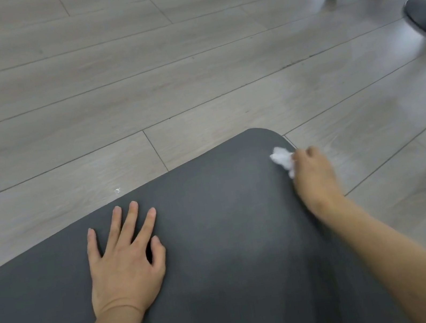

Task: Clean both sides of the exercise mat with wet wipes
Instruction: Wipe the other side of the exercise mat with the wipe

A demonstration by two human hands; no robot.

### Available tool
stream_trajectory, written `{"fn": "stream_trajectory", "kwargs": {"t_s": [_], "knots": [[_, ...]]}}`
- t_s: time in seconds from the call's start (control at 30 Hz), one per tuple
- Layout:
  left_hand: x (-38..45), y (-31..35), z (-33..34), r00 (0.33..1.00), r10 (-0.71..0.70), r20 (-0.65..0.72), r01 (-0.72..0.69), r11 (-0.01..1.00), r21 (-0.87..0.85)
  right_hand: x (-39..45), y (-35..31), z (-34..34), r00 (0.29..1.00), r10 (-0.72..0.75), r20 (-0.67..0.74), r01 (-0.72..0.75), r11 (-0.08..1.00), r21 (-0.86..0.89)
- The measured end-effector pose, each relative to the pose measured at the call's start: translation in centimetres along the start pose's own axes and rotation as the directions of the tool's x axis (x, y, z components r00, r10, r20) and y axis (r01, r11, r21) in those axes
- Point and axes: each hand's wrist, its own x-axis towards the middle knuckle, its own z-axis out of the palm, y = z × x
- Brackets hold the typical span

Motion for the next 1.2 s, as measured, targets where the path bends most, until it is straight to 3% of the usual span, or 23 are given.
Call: {"fn": "stream_trajectory", "kwargs": {"t_s": [0.07, 0.13, 0.17, 0.23, 0.3, 0.37, 0.43, 0.5, 0.57, 0.67, 0.73, 0.8, 0.87, 0.93, 0.97, 1.03, 1.07, 1.13, 1.2], "knots": [[0.0, 0.1, 0.0, 1.0, 0.0, 0.017, 0.0, 1.0, 0.003, -0.5, -0.2, -0.4, 0.993, 0.101, -0.061, -0.099, 0.994, 0.044], [0.0, -0.1, 0.0, 1.0, 0.001, 0.025, -0.001, 1.0, 0.003, -4.5, -5.3, 0.5, 0.998, 0.032, -0.046, -0.026, 0.99, 0.14], [-0.1, -0.1, -0.1, 1.0, 0.0, 0.024, 0.0, 1.0, 0.0, -7.3, -8.5, 0.8, 0.998, -0.067, 0.02, 0.062, 0.977, 0.206], [-0.1, -0.2, -0.1, 1.0, -0.002, 0.02, 0.002, 1.0, -0.004, -12.6, -13.0, 1.4, 0.926, -0.356, 0.125, 0.311, 0.907, 0.283], [0.0, -0.2, -0.1, 1.0, 0.007, 0.025, -0.007, 1.0, 0.0, -11.7, -11.9, 1.7, 0.841, -0.534, 0.08, 0.501, 0.827, 0.253], [0.0, -0.1, -0.1, 1.0, 0.006, 0.022, -0.006, 1.0, 0.0, -6.7, -7.1, 1.6, 0.894, -0.446, 0.045, 0.437, 0.889, 0.134], [0.0, 0.0, 0.0, 1.0, 0.006, 0.011, -0.006, 1.0, 0.004, -1.9, -1.3, 0.6, 0.984, -0.178, 0.007, 0.177, 0.984, 0.033], [0.2, 0.0, 0.0, 1.0, 0.002, 0.006, -0.002, 1.0, -0.004, -0.2, 2.3, -0.3, 0.998, 0.055, -0.038, -0.053, 0.997, 0.059], [0.1, 0.0, -0.1, 1.0, 0.003, 0.006, -0.003, 1.0, -0.003, -1.8, 1.8, -0.7, 0.983, 0.173, -0.055, -0.17, 0.984, 0.056], [0.1, 0.0, -0.1, 1.0, -0.001, 0.004, 0.001, 1.0, -0.001, -7.6, -3.1, 0.4, 0.985, 0.155, -0.078, -0.143, 0.98, 0.139], [0.1, 0.0, -0.2, 1.0, -0.002, 0.008, 0.002, 1.0, 0.002, -12.4, -7.7, 1.2, 0.998, -0.055, 0.021, 0.048, 0.963, 0.264], [0.2, 0.0, -0.2, 1.0, 0.003, 0.016, -0.003, 1.0, 0.001, -14.7, -9.9, 1.6, 0.932, -0.349, 0.101, 0.316, 0.915, 0.253], [0.0, 0.0, -0.3, 1.0, 0.002, 0.024, -0.002, 1.0, -0.003, -11.7, -7.2, 1.4, 0.888, -0.454, 0.078, 0.431, 0.878, 0.206], [0.1, 0.0, -0.4, 1.0, -0.002, 0.028, 0.002, 1.0, -0.008, -7.3, -2.3, 0.6, 0.962, -0.271, 0.03, 0.267, 0.959, 0.096], [0.1, 0.0, -0.4, 1.0, -0.002, 0.029, 0.002, 1.0, -0.009, -5.5, 0.6, 0.2, 0.994, -0.106, 0.001, 0.106, 0.994, 0.033], [0.1, 0.0, -0.4, 0.999, -0.009, 0.033, 0.009, 1.0, -0.016, -4.2, 3.8, -0.9, 0.982, 0.181, -0.057, -0.18, 0.983, 0.032], [0.1, 0.1, -0.4, 0.999, -0.01, 0.037, 0.011, 1.0, -0.016, -4.6, 3.7, -0.7, 0.967, 0.238, -0.097, -0.234, 0.971, 0.048], [0.1, 0.2, -0.5, 0.999, -0.01, 0.045, 0.01, 1.0, -0.008, -7.1, -0.3, 0.0, 0.964, 0.22, -0.147, -0.205, 0.973, 0.109], [0.1, 0.1, -0.5, 0.999, -0.009, 0.049, 0.01, 1.0, -0.009, -11.2, -6.3, 1.3, 0.991, 0.074, -0.116, -0.04, 0.961, 0.275]]}}
